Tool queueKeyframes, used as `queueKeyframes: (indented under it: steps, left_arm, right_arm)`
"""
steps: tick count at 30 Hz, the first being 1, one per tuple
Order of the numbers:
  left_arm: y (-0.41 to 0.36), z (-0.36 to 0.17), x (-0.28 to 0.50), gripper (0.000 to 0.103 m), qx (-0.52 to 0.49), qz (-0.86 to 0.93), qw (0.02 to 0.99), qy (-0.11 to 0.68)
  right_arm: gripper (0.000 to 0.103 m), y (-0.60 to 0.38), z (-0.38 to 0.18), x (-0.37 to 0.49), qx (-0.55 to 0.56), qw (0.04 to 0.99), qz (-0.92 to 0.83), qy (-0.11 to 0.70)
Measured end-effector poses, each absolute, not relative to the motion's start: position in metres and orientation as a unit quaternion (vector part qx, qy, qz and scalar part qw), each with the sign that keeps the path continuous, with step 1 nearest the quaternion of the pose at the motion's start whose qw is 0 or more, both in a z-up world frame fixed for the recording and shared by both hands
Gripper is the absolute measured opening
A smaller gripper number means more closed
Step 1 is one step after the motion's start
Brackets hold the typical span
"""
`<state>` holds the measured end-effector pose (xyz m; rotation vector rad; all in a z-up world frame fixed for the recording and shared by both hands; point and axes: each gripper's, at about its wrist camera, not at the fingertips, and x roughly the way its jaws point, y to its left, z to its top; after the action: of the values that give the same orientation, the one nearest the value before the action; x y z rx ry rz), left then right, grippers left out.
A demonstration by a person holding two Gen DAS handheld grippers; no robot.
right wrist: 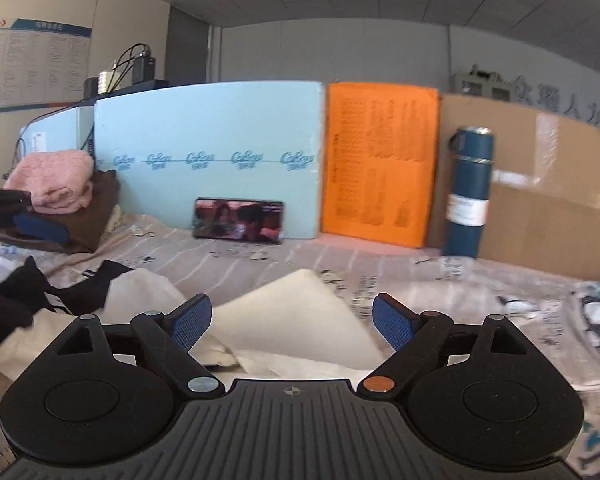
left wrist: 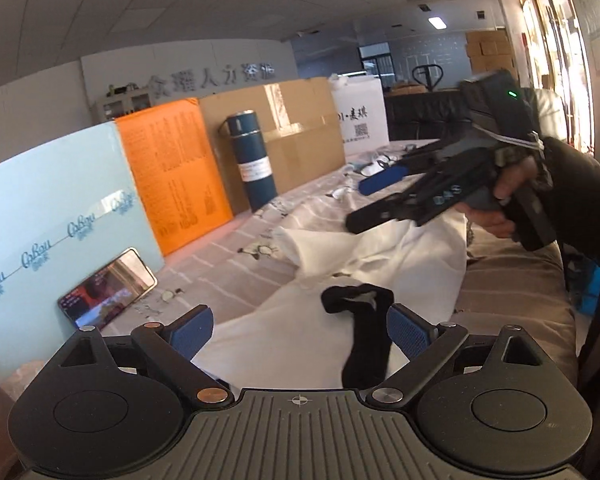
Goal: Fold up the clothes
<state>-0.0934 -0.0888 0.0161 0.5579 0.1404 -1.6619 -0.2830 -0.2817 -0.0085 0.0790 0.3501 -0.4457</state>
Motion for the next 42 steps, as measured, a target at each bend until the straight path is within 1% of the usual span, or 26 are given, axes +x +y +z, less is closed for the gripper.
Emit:
queueKeyframes:
  steps: [3, 7, 11, 15, 17, 19, 20, 23, 24, 25, 26, 28, 31, 33, 35, 36, 37, 40, 42]
  left_arm:
    - [-0.092, 0.002, -0.104, 0.096, 0.259, -0.74, 0.617, 0.072]
    - [-0.084, -0.007, -0.101, 0.096, 0.274, -0.724, 0.627, 0.083]
    - [-0.075, -0.005, -0.104, 0.096, 0.342, -0.68, 0.647, 0.04]
    - [-0.076, -0.005, -0.106, 0.096, 0.409, -0.636, 0.655, -0.004]
    - [-0.083, -0.012, -0.107, 0.096, 0.443, -0.626, 0.641, -0.017]
    - [-0.089, -0.017, -0.108, 0.096, 0.471, -0.619, 0.628, -0.028]
    - [-0.09, -0.019, -0.109, 0.096, 0.473, -0.622, 0.623, -0.028]
    - [-0.096, -0.023, -0.112, 0.096, 0.474, -0.632, 0.612, -0.044]
    - [-0.098, -0.024, -0.113, 0.096, 0.475, -0.635, 0.607, -0.053]
    - [-0.1, -0.026, -0.115, 0.096, 0.475, -0.638, 0.602, -0.065]
    - [-0.101, -0.027, -0.116, 0.096, 0.476, -0.642, 0.597, -0.077]
    - [-0.105, -0.031, -0.118, 0.096, 0.478, -0.647, 0.585, -0.1]
    - [-0.11, -0.035, -0.122, 0.095, 0.479, -0.655, 0.571, -0.126]
    - [-0.111, -0.035, -0.122, 0.081, 0.473, -0.67, 0.559, -0.12]
    - [-0.112, -0.032, -0.117, 0.032, 0.459, -0.694, 0.547, -0.094]
    - [-0.113, -0.03, -0.114, 0.023, 0.45, -0.704, 0.543, -0.079]
    - [-0.113, -0.028, -0.112, 0.015, 0.442, -0.709, 0.545, -0.071]
    - [-0.111, -0.02, -0.104, 0.009, 0.416, -0.688, 0.588, -0.087]
    - [-0.109, -0.015, -0.099, 0.006, 0.397, -0.672, 0.617, -0.099]
  right_arm:
    - [0.087, -0.285, -0.013, -0.24, 0.073, 0.96, -0.182, 0.199]
    - [0.087, -0.288, -0.025, -0.213, 0.086, 0.952, -0.202, 0.216]
    - [0.085, -0.3, -0.042, -0.207, 0.108, 0.938, -0.226, 0.241]
    - [0.084, -0.301, -0.048, -0.209, 0.11, 0.937, -0.229, 0.241]
    - [0.08, -0.301, -0.049, -0.209, 0.109, 0.935, -0.234, 0.241]
    - [0.07, -0.304, -0.049, -0.211, 0.116, 0.933, -0.242, 0.239]
    - [0.068, -0.306, -0.049, -0.212, 0.121, 0.932, -0.246, 0.237]
    - [0.053, -0.312, -0.049, -0.217, 0.141, 0.929, -0.257, 0.227]
    - [0.044, -0.314, -0.048, -0.219, 0.145, 0.927, -0.263, 0.225]
    - [0.038, -0.316, -0.048, -0.22, 0.15, 0.925, -0.269, 0.223]
    - [0.035, -0.319, -0.048, -0.222, 0.159, 0.924, -0.27, 0.22]
    - [0.024, -0.324, -0.047, -0.226, 0.173, 0.923, -0.27, 0.213]
    - [0.017, -0.33, -0.046, -0.232, 0.19, 0.923, -0.267, 0.202]
    - [0.014, -0.331, -0.043, -0.236, 0.193, 0.924, -0.268, 0.193]
    - [0.014, -0.33, -0.039, -0.241, 0.189, 0.926, -0.271, 0.182]
    - [0.014, -0.329, -0.036, -0.244, 0.185, 0.928, -0.273, 0.176]
    - [0.014, -0.328, -0.032, -0.247, 0.181, 0.929, -0.276, 0.169]
    - [0.013, -0.328, -0.023, -0.258, 0.166, 0.928, -0.296, 0.155]
    - [0.012, -0.331, -0.016, -0.268, 0.148, 0.925, -0.316, 0.147]
